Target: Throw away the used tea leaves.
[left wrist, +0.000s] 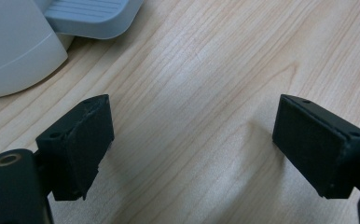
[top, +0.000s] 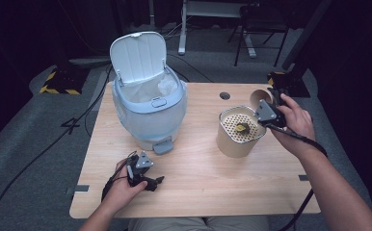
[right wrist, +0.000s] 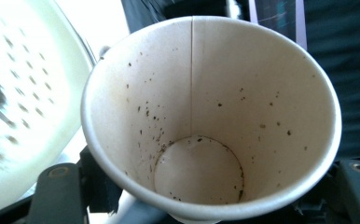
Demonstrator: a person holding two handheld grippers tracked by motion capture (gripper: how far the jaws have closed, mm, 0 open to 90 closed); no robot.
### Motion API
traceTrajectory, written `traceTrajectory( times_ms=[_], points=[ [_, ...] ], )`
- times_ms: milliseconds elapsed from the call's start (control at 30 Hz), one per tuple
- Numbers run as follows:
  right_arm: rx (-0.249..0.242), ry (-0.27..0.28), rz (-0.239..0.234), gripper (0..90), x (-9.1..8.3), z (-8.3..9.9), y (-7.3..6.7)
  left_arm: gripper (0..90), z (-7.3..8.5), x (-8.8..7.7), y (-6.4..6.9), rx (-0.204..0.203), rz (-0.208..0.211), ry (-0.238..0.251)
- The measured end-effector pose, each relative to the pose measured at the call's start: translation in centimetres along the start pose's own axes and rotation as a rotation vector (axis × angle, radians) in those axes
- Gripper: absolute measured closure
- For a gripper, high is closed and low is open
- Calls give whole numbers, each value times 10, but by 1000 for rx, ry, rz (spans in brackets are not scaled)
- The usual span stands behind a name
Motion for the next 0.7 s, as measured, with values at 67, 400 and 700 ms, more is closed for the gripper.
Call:
traceTrajectory(
  times_ms=[67, 400, 700],
  points=[
    [235, 78, -105, 285, 1, 7, 7, 130, 1, -1, 0, 2, 0, -1],
    [725, 244, -340, 281, 2, 21, 17, 128, 1, -1, -1, 1, 2, 0],
    [903, 378, -458, 281, 2, 31, 27, 128, 2, -2, 0, 0, 2, 0]
  ],
)
Point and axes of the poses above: each handheld gripper's, and its own axes: x roughly forward along the jaws, z roughly out of its underside, y roughly to its right, the point moved 1 cm from there along x, roughly forward along the jaws, and after that the axes turned 12 degrees about -x, right-handed, at the moved point
